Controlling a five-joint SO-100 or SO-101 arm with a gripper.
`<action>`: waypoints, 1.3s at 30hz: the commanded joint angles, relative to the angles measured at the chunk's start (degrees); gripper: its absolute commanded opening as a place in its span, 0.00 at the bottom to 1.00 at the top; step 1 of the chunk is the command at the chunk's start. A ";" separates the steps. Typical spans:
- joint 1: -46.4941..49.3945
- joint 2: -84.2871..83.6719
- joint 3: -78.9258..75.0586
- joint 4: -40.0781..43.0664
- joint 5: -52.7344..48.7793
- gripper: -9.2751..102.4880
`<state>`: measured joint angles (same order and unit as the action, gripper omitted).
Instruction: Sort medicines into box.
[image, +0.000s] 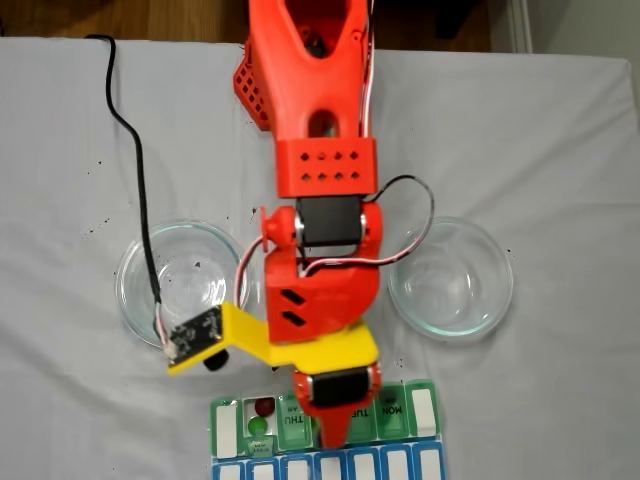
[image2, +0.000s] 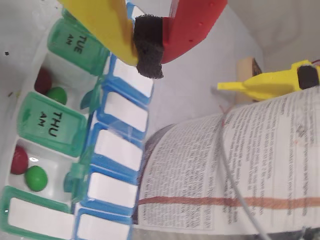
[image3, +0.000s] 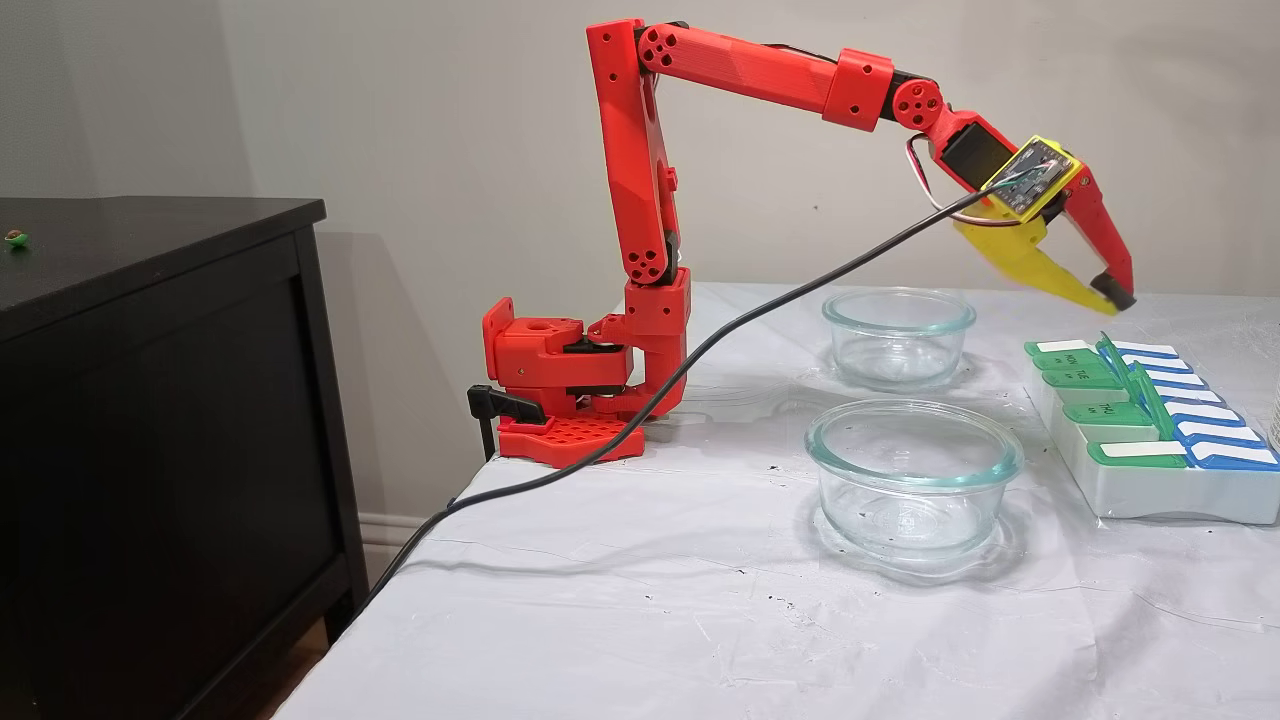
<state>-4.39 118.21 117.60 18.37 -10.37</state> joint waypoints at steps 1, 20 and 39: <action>-0.88 2.29 -1.58 -4.22 -1.14 0.08; -0.44 -3.96 -1.67 1.14 -4.92 0.08; -0.79 -11.95 -8.79 16.08 -5.45 0.08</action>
<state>-4.83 106.52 113.82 32.61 -16.26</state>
